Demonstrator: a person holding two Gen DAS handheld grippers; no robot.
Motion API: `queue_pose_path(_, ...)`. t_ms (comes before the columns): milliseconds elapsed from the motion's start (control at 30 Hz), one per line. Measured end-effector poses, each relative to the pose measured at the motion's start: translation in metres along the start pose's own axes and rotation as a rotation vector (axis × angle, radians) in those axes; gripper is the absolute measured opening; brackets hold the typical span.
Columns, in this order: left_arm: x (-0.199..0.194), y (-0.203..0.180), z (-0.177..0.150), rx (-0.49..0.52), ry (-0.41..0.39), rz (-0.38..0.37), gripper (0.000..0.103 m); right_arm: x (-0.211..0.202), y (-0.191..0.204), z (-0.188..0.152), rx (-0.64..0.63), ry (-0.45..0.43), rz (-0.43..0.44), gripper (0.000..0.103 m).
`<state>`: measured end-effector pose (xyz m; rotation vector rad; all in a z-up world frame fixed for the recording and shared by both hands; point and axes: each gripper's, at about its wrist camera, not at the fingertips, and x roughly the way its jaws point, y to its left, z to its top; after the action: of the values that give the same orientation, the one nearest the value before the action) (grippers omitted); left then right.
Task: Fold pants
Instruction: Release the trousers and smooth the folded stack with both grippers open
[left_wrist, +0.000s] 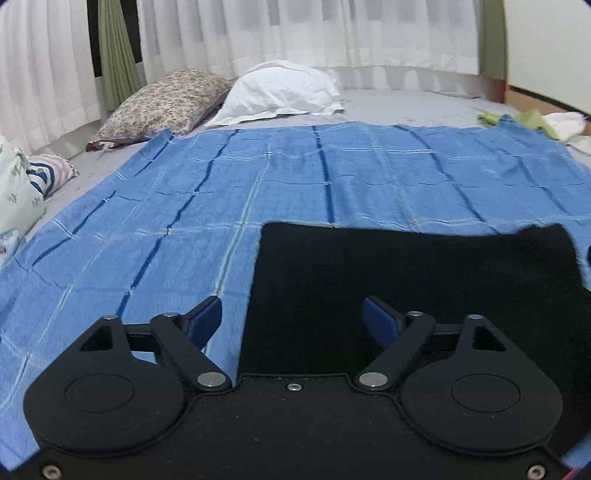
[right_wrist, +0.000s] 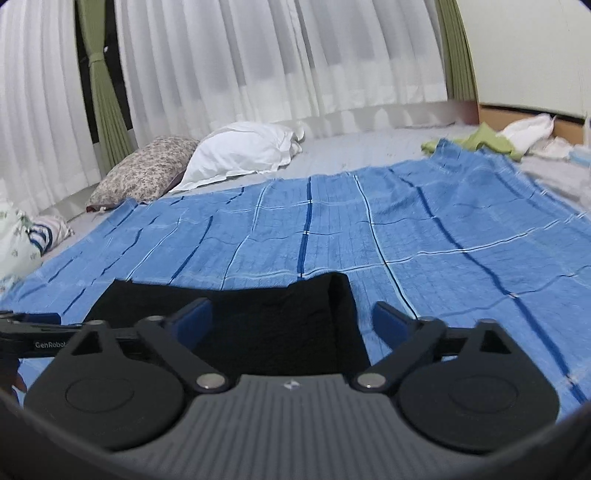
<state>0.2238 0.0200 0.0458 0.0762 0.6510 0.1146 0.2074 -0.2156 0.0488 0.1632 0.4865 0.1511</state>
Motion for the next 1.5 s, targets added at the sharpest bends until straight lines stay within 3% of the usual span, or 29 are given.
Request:
queue_pose_path(233, -0.059, 0.002, -0.046, -0.048, -0.002, -0.088, 0.097, -0.05, 0.022, -0.04, -0.022, -0.009, -0.025, 0.103)
queue_pose_path(567, -0.088, 0.003, -0.101, -0.074, 0.013, -0.084, 0.102, -0.067, 0.036, -0.088, -0.094, 0.058, -0.078, 0.103)
queue_pose_path(733, -0.079, 0.011, -0.11, -0.131, 0.055, -0.106, 0.103, -0.062, 0.046, -0.095, -0.152, 0.093, -0.082, 0.103)
queue_pose_path(967, -0.077, -0.003, -0.114, -0.054, 0.031, -0.069, 0.103, -0.053, 0.053, -0.101, -0.202, 0.158, -0.107, 0.103)
queue_pose_path(1500, -0.084, -0.006, -0.122, -0.029, 0.026, -0.083, 0.103, -0.052, 0.05, -0.101, -0.184, 0.16, -0.093, 0.103)
